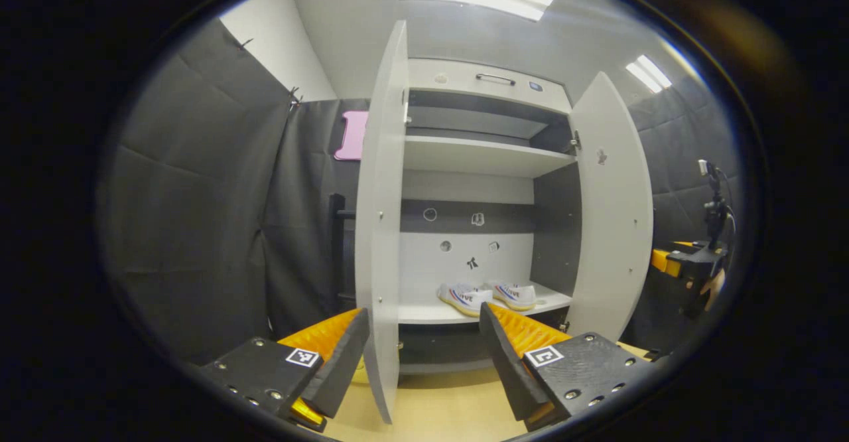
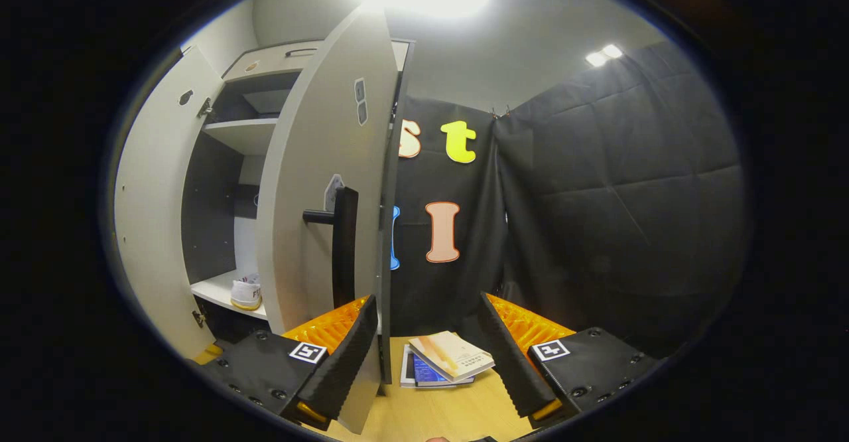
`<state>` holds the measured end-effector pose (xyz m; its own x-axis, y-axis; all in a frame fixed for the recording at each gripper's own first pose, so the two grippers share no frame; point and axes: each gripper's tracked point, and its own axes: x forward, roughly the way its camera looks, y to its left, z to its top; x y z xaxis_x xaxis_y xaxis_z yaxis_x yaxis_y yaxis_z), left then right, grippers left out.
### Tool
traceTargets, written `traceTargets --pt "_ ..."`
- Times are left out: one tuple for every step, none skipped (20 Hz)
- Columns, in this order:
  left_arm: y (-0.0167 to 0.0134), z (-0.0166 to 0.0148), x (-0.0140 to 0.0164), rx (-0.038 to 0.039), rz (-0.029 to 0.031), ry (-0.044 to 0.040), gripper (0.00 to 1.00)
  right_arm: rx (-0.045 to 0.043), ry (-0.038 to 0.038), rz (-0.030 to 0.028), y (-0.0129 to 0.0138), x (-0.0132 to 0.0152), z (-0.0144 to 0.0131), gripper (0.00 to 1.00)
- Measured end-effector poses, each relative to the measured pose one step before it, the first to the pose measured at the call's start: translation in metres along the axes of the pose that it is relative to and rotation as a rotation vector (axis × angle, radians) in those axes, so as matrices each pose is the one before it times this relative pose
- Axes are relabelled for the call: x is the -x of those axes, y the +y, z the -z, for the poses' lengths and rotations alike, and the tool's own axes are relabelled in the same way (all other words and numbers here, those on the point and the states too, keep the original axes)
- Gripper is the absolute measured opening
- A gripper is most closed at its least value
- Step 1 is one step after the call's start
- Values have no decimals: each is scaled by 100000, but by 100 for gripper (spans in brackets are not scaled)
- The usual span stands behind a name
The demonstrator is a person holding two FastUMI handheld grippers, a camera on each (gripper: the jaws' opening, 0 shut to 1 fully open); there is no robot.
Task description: Grab one shoe with the right hand and put it into the shoe cabinet, grab the other shoe with the left hand and put it into the shoe cabinet; then close the right door with the right hand and the left door with the left hand.
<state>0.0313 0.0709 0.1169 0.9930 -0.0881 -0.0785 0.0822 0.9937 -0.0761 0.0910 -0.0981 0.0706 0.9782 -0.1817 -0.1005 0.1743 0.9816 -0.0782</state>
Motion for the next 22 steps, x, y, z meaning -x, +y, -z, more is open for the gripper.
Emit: traceTargets --pt "373 79 167 -48 -594 142 94 -354 -347 -1358 909 690 161 96" --pt "543 112 125 24 -569 -4 94 -767 -118 -1261 704 -79 -42 92" --pt "452 70 127 151 -672 61 94 -482 548 -1417 726 -190 181 96" --pt "425 87 215 283 -725 -28 94 53 272 -1329 780 -219 83 96" --pt "646 50 35 211 -1117 159 94 412 78 -1272 825 -203 -37 96" --pt "675 54 245 121 -1237 21 94 551 -373 -1434 876 -232 -114 96" --pt "732 39 197 13 -1418 14 94 560 -194 -1813 885 -205 46 96" --pt "852 138 175 148 -1984 148 94 161 -33 -2229 936 -288 -32 96" --pt "878 166 -130 276 -1871 211 94 -72 260 -2854 1138 -305 67 96" --pt "653 240 4 366 -1814 25 94 184 664 -2406 1081 -310 110 97" --pt "819 142 -9 316 -1741 -17 94 167 505 -1518 760 -309 198 97" --pt "900 356 79 213 -1693 19 95 -118 188 -1145 527 -132 145 97" --pt "658 224 -101 87 -1743 195 94 -221 -77 -959 357 96 18 99" --pt "710 123 -83 73 -1857 16 94 -14 126 -565 137 56 120 99" --pt "752 -15 -169 76 -1687 33 94 177 327 -319 -69 130 279 99" --pt "650 43 -224 -6 -1980 -238 94 81 393 -31 -75 124 164 99" --pt "838 -7 -461 -144 -2360 -399 94 -105 470 -2 -79 170 111 99" --pt "826 -25 -567 140 -2247 -194 94 -327 441 145 -145 192 172 99" --pt "694 -62 -557 258 -1915 -66 94 -423 325 278 -129 202 176 99" --pt "647 -106 -520 304 -1881 77 94 -257 476 302 -197 276 209 96" --pt "628 -214 -687 156 -1582 -265 94 9 597 461 -467 383 395 99" --pt "656 -55 -600 -131 -1696 -187 94 322 625 743 -540 386 341 96"
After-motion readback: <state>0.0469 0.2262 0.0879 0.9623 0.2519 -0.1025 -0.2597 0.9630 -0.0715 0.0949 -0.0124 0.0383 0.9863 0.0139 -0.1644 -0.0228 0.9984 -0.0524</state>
